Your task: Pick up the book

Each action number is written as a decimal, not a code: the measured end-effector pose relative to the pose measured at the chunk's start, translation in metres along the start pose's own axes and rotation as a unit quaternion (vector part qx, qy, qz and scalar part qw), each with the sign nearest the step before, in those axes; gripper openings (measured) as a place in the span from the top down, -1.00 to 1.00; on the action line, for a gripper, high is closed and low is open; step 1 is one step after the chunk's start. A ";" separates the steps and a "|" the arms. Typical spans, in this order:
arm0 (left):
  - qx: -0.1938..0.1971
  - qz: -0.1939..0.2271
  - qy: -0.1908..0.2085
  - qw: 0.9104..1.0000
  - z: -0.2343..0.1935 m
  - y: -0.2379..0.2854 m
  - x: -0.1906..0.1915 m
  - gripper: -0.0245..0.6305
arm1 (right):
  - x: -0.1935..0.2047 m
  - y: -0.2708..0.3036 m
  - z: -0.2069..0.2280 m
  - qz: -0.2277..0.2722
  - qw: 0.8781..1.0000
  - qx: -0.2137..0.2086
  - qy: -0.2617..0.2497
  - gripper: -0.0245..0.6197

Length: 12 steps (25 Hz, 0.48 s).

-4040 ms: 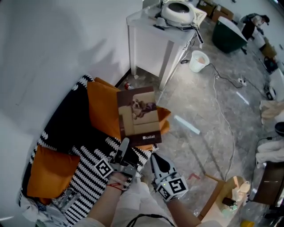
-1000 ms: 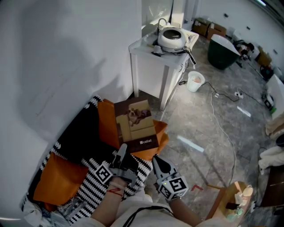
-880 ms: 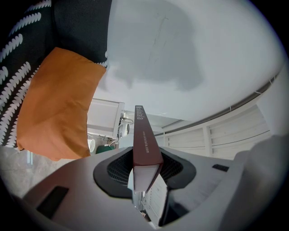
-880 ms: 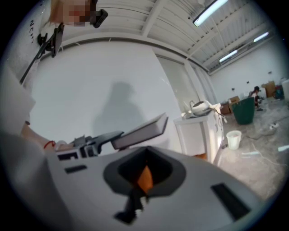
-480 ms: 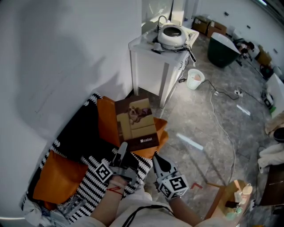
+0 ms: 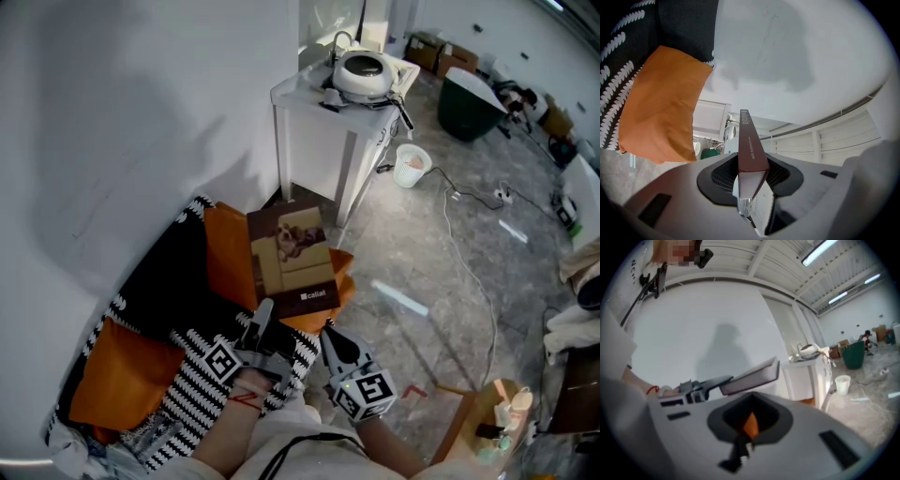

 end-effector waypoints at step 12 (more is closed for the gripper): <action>-0.002 -0.001 -0.001 1.000 -0.004 -0.001 -0.003 0.41 | 0.001 0.005 -0.006 -0.003 1.000 -0.006 -0.004 0.88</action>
Point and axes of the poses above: the fingertips, and each gripper's own axes: y forward along the fingers, z to its right, x out of its underside, the point moved 2 cm from there along -y, backward along the fingers, and after that the axes turned 12 degrees about -z, right-handed, at the moved point
